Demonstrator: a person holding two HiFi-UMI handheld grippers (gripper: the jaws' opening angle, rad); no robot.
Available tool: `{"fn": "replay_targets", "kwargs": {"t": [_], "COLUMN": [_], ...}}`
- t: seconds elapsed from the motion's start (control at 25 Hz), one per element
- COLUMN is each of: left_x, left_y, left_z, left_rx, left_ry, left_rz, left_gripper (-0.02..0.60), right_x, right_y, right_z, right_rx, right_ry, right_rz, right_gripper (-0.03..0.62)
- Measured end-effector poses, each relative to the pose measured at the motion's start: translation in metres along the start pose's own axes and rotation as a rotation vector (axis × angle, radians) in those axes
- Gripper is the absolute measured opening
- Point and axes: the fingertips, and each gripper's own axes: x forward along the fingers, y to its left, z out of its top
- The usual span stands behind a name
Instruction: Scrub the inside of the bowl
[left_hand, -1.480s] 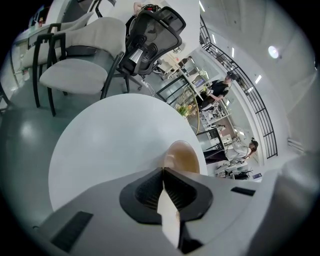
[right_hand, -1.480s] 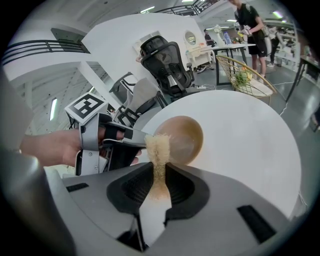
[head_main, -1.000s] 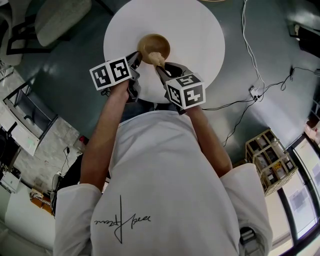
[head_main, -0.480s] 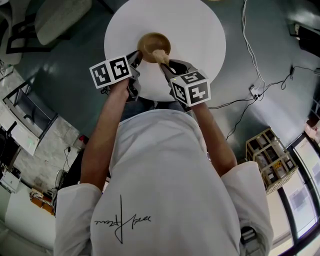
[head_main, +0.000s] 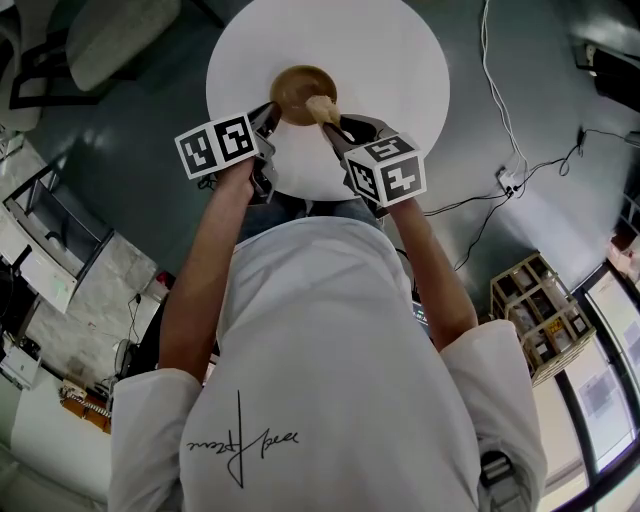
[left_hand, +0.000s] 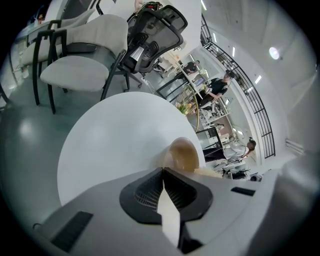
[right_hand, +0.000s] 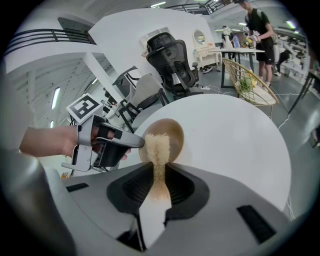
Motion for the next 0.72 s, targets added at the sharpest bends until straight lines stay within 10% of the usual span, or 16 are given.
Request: {"fn": "replay_targets", "kwargs": {"t": [0.72], "left_x": [-0.002], "left_y": [-0.001], "left_z": [-0.002], "left_rx": [0.01], "left_ry": [0.007], "left_rz": [-0.005], "left_gripper": [0.015], "right_x": [-0.009], "right_y": [-0.017], "right_z": [0.009], "right_rx": [-0.08], "right_ry": [-0.001], "right_rz": [-0.025], "right_gripper": [0.084]}}
